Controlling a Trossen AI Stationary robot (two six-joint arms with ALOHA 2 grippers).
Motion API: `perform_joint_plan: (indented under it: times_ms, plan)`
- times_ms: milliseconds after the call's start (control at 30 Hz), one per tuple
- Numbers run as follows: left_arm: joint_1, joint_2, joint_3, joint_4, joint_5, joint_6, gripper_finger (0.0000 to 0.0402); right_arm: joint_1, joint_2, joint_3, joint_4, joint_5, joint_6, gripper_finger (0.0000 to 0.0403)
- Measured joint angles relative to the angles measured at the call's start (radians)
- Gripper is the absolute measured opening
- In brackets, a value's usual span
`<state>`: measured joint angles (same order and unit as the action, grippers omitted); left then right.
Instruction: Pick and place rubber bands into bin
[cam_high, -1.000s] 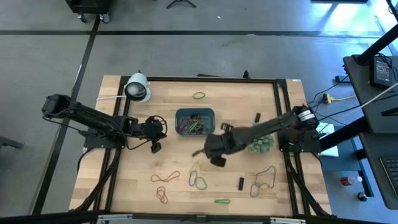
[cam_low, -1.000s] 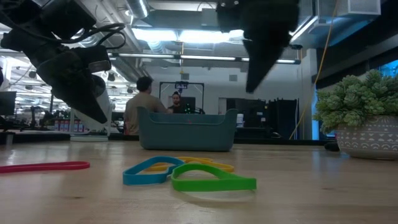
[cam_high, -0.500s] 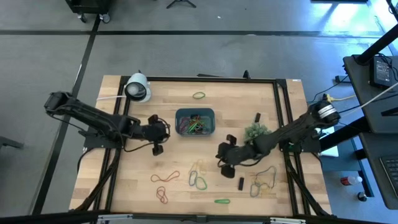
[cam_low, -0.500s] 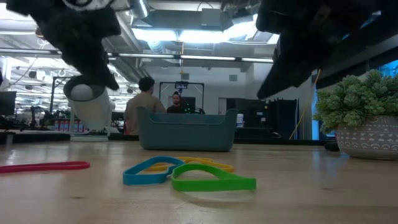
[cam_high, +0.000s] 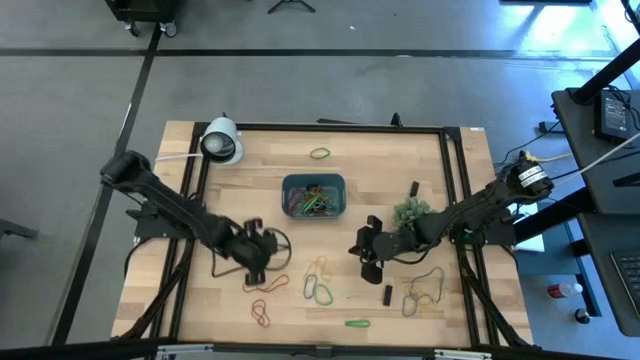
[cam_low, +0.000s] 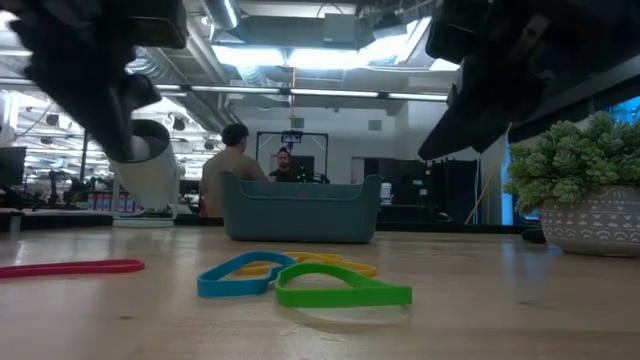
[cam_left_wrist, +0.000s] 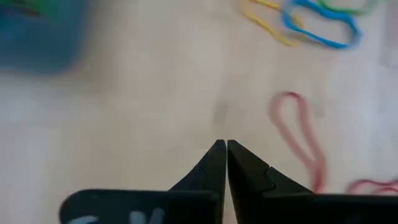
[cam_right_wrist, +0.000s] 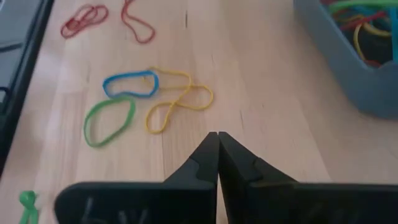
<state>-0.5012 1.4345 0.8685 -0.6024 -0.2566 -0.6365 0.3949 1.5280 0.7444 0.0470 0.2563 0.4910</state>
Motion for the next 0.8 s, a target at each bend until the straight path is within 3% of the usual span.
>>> perform_joint_plan:
  times_ms: [333, 533, 800]
  plan:
    - [-0.122, 0.178, 0.013, 0.002, 0.153, -0.15, 0.0081, 0.014, 0.0, 0.0, -0.011, -0.007, -0.002, 0.0009]
    - [-0.189, 0.215, 0.013, 0.054, 0.135, -0.205, 0.0107, 0.014, 0.0, 0.0, -0.014, -0.007, -0.002, 0.0009]
    - [-0.237, 0.278, 0.017, 0.07, 0.107, -0.267, 0.0104, 0.014, 0.0, 0.0, 0.006, -0.006, -0.002, 0.001]
